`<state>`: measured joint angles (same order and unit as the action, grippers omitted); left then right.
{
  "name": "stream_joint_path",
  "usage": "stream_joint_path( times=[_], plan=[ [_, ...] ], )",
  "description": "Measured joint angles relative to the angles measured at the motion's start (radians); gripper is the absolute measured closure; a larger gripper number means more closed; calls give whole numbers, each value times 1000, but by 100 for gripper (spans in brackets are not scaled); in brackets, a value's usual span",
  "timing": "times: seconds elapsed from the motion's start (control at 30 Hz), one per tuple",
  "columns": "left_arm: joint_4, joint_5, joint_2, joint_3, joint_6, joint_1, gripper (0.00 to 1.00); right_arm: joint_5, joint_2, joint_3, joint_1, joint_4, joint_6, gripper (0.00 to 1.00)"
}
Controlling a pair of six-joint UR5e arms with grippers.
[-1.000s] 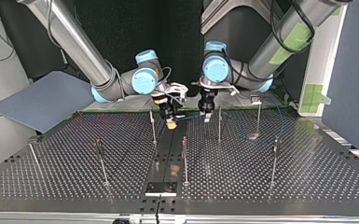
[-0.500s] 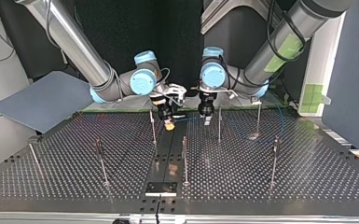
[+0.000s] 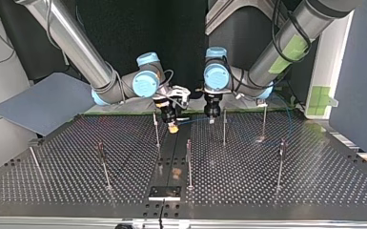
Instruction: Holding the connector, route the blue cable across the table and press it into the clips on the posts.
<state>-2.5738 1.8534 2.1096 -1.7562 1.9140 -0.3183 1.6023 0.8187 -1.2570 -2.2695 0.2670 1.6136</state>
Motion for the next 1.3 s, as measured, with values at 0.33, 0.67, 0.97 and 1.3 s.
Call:
stream_joint_path(
  times=[0.33, 0.67, 0.97, 1.3],
  plan=[
    [-41, 3, -20, 0, 0, -3, 100, -1, 16, 0, 0, -18, -7, 100],
    [-101, 3, -106, -1, -2, -21, 100, -2, 111, 0, 2, -79, 5, 100],
    [-150, 3, -190, -3, -11, -28, 100, -2, 195, -3, 4, -162, 19, 100],
    [-193, 2, -295, -3, -14, -40, 100, 1, 288, -69, 7, -191, 44, 100]
  ],
)
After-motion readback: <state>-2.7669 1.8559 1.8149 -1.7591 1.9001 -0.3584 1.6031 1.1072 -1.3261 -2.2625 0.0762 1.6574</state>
